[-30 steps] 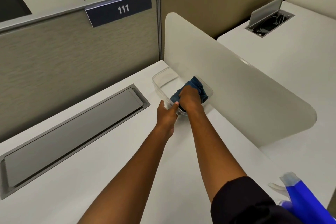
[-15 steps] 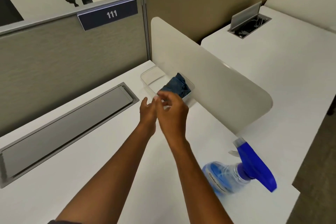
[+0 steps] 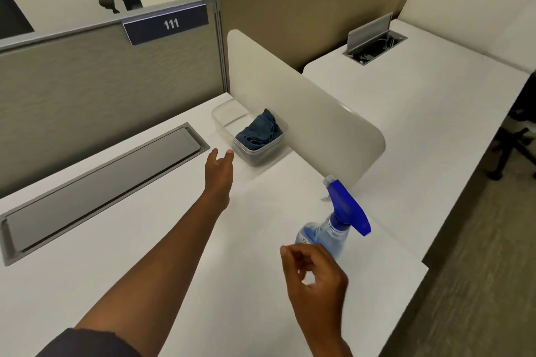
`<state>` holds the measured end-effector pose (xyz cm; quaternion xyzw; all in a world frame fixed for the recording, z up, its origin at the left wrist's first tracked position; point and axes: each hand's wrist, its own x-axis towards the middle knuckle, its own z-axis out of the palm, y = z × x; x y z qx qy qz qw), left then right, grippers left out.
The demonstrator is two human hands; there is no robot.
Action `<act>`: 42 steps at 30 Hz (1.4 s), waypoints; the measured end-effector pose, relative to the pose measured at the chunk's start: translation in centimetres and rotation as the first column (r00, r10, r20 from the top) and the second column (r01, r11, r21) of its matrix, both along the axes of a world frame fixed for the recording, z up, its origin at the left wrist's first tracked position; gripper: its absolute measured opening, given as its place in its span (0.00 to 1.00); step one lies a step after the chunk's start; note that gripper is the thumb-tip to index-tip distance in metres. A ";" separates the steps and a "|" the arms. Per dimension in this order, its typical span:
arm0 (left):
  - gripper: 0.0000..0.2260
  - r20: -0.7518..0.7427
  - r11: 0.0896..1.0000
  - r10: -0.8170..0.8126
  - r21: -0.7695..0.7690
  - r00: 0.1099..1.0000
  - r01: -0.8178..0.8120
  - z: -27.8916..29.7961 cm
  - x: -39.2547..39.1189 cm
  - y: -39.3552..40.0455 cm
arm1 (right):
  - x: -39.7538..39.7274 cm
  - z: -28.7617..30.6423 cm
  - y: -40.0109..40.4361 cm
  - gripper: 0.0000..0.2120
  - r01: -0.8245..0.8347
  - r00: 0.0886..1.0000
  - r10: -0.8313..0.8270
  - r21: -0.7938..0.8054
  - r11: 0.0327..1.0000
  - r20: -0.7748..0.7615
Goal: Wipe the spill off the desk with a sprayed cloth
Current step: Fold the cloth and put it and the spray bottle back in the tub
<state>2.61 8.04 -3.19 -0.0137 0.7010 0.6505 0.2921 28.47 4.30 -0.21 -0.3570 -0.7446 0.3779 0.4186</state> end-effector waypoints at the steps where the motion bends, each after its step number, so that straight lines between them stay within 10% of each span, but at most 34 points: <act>1: 0.26 0.004 1.000 0.000 0.009 1.000 0.000 0.1 0.3 -0.1 | 1.2 0.0 0.0 0.11 0.019 1.000 -0.019 0.011 1.000 -0.010; 8: 0.25 0.010 0.999 0.017 0.045 1.000 -0.017 0.7 1.9 -0.3 | 5.3 0.9 2.5 0.17 0.219 0.976 -0.220 -0.091 0.972 0.000; 14: 0.25 -0.006 0.999 0.012 0.042 1.000 -0.012 0.7 3.1 -0.3 | 4.0 0.9 4.8 0.36 0.071 0.997 -0.068 -0.167 0.983 0.022; 42: 0.24 -0.028 0.999 0.044 0.002 0.999 -0.044 1.6 -1.1 1.0 | -11.4 10.4 15.1 0.19 -0.068 0.995 0.074 0.089 0.994 -0.064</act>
